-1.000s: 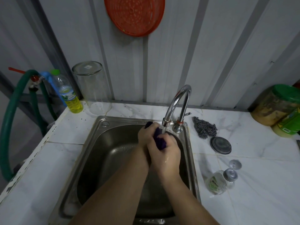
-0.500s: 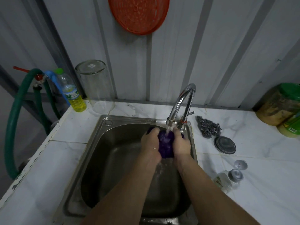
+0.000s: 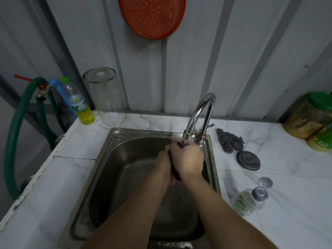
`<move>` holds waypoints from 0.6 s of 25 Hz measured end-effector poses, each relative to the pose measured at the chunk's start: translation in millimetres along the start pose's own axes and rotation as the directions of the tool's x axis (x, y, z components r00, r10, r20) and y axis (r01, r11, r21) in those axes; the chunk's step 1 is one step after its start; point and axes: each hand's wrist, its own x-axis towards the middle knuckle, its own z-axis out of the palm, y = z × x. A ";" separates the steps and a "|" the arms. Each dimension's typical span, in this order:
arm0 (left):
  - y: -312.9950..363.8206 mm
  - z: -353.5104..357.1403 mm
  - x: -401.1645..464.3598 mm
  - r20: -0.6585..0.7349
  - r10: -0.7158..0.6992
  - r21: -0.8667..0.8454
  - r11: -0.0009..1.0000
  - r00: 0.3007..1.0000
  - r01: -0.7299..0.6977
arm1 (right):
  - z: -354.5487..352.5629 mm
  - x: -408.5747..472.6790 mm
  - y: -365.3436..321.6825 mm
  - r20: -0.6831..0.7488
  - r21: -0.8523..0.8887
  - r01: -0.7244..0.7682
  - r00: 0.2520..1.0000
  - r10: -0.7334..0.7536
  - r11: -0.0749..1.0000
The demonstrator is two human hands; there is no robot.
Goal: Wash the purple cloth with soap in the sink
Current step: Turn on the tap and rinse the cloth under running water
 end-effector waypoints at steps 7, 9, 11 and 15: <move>-11.0 -21.8 -6.0 -0.081 -0.096 -0.226 0.971 0.992 0.075 | -7.5 38.3 19.7 0.209 0.434 -0.475 0.880 0.428 0.766; -11.8 -34.9 -4.4 -0.066 -0.177 -0.172 0.972 0.982 0.163 | -13.5 37.8 15.4 0.271 0.551 -0.455 0.891 0.365 0.700; -14.5 -42.3 -4.5 -0.047 -0.325 0.014 0.945 0.945 0.326 | -18.9 32.6 9.3 0.332 0.570 -0.451 0.891 0.310 0.686; -10.2 -33.3 -1.9 0.189 -0.471 -0.059 0.871 0.862 0.488 | -28.2 6.6 7.2 0.446 0.433 -0.366 0.881 0.156 0.824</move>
